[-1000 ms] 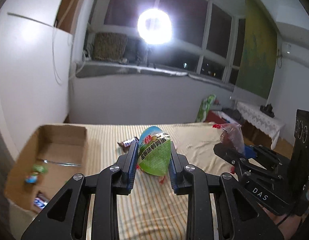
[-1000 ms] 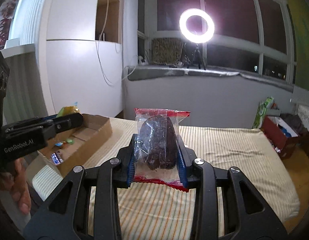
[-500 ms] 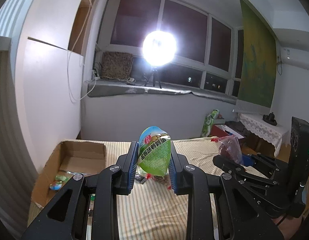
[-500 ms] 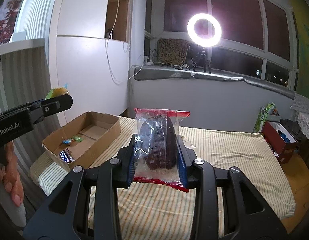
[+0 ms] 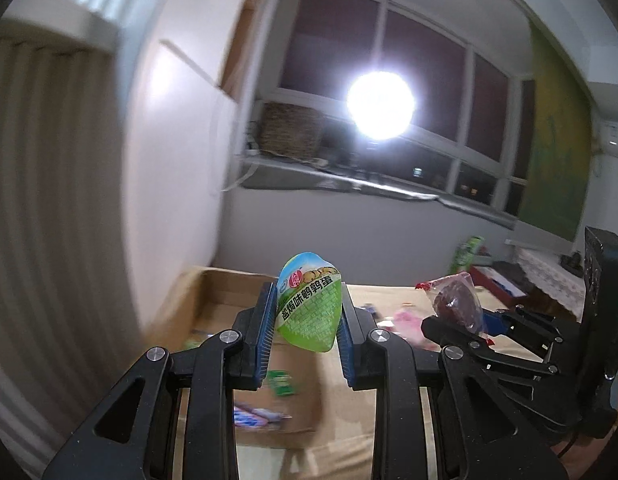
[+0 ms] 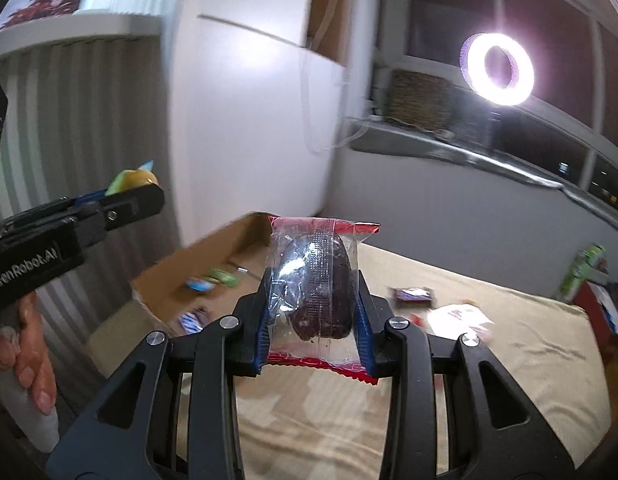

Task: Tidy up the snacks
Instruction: 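Carry the jelly cup and treat bag over the cardboard box with both tools, then open both tools to drop the jelly cup and treat bag into the box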

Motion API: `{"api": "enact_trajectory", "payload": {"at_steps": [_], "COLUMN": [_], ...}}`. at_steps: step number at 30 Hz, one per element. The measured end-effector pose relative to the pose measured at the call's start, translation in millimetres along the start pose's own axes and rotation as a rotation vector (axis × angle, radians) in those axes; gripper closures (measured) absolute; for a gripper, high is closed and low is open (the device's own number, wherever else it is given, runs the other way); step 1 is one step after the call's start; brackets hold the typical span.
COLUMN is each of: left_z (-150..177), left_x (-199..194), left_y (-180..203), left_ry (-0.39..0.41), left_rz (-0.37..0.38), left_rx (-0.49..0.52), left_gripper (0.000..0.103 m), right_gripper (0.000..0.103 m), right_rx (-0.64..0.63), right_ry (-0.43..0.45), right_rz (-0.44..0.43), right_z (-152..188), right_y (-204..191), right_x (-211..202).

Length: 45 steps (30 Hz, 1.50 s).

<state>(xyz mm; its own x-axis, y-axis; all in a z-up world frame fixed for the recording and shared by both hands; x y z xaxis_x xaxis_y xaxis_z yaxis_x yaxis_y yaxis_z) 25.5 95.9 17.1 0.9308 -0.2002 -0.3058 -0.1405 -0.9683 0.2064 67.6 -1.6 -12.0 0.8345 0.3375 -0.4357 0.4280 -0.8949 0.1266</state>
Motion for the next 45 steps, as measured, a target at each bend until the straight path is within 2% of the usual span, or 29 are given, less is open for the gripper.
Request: {"api": "enact_trajectory", "payload": {"at_steps": [5, 12, 21, 35, 37, 38, 39, 40, 41, 45], "left_z": [-0.8, -2.9, -3.0, 29.7, 37.4, 39.6, 41.7, 42.6, 42.2, 35.6], "left_x": [-5.4, -2.9, 6.4, 63.0, 71.7, 74.7, 76.5, 76.7, 76.0, 71.4], "left_y": [-41.1, -67.5, -63.6, -66.7, -65.9, -64.6, -63.7, -63.4, -63.5, -62.8], "left_ry": [-0.002, -0.004, -0.014, -0.144, -0.181, -0.193, -0.2, -0.2, -0.194, -0.171], "left_rz": [-0.087, -0.141, -0.149, -0.126, -0.116, -0.111, -0.116, -0.134, -0.145, -0.19], "left_rx": [-0.024, -0.044, -0.018, -0.035, -0.036, -0.034, -0.028, -0.023, -0.022, -0.005], "left_gripper": [0.077, 0.077, 0.077, 0.077, 0.074, 0.071, 0.056, 0.045, 0.029, 0.026], "right_gripper": [0.067, 0.067, 0.067, 0.066, 0.054, 0.041, 0.038, 0.038, 0.038, 0.038], "right_rx": [-0.028, -0.038, -0.02, 0.018, 0.0, -0.013, -0.025, -0.028, -0.028, -0.021], "right_ry": [0.002, -0.003, -0.025, -0.119, -0.133, -0.129, -0.113, -0.103, -0.098, -0.084], "right_rz": [-0.079, -0.115, -0.134, -0.194, -0.201, -0.191, -0.175, -0.172, -0.172, -0.175], "right_z": [-9.3, -13.4, -7.8, 31.4, 36.9, 39.1, 39.9, 39.9, 40.2, 37.4], "right_y": [-38.5, -55.6, -42.3, -32.2, -34.0, -34.3, -34.3, -34.0, -33.6, -31.0], "right_x": [23.8, 39.7, 60.4, 115.7, 121.6, 123.0, 122.0, 120.6, 120.3, 118.8]}}
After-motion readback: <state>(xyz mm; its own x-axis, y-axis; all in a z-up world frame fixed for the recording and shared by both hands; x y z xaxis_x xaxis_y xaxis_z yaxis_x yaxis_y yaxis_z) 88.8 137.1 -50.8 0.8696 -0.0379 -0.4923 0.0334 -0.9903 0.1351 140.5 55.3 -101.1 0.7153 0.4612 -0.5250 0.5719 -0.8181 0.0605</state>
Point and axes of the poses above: each gripper's, at about its wrist camera, not at the fingertips, and x roughly the way its jaws point, y to its right, z to its underside, the point moved 6 cm from there along x, roughly the way its jaws point, and after that the axes turned 1 degree about -x, right-handed, at the moved point
